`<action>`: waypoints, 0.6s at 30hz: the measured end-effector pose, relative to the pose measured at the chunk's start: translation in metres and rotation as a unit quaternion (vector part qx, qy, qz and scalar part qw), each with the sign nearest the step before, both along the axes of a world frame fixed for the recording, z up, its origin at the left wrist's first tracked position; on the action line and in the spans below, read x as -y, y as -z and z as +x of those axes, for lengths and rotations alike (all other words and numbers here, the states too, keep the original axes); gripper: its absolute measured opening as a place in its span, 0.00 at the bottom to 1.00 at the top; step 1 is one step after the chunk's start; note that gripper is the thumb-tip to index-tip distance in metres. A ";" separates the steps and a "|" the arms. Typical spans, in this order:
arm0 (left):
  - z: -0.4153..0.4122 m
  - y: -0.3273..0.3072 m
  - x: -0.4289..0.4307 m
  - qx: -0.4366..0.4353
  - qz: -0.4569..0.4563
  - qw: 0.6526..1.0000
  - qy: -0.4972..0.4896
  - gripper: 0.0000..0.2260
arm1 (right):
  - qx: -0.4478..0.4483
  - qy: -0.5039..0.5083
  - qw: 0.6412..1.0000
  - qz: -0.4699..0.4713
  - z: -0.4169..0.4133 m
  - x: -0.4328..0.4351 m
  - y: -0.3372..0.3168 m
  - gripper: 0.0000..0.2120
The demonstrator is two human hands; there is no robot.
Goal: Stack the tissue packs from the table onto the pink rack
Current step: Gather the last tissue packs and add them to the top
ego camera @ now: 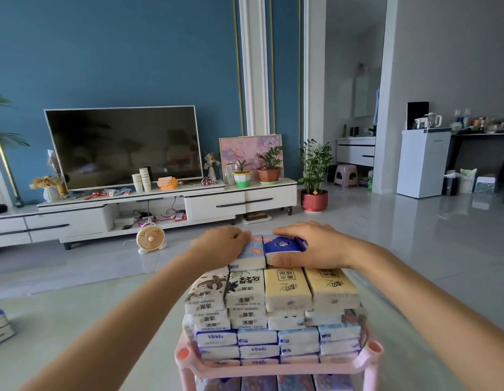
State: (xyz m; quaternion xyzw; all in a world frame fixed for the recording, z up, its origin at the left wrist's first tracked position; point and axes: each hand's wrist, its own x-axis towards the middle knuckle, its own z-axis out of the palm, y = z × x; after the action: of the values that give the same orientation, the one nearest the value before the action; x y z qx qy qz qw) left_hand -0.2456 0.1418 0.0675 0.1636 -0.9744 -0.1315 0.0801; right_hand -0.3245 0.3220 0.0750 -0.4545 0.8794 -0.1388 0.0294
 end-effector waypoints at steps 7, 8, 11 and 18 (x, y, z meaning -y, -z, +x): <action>-0.003 0.001 0.004 -0.039 0.030 0.999 -0.008 0.22 | -0.003 0.002 1.000 -0.005 0.009 0.001 -0.002 0.44; -0.003 -0.001 0.005 -0.069 0.049 0.996 -0.007 0.22 | 0.037 0.000 0.998 -0.041 0.010 -0.001 -0.004 0.43; 0.002 -0.007 0.010 -0.164 0.083 0.983 0.000 0.23 | 0.128 -0.008 0.979 -0.158 0.010 -0.008 -0.012 0.37; 0.062 -0.006 0.031 -0.282 0.091 0.955 0.017 0.22 | 0.104 -0.029 0.939 -0.327 0.044 -0.018 -0.024 0.27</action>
State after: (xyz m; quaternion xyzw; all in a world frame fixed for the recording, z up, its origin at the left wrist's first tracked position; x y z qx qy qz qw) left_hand -0.1837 0.1104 0.0735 0.1100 -0.8988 -0.2619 0.3339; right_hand -0.2801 0.3402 0.0986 -0.4477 0.7640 -0.4638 -0.0255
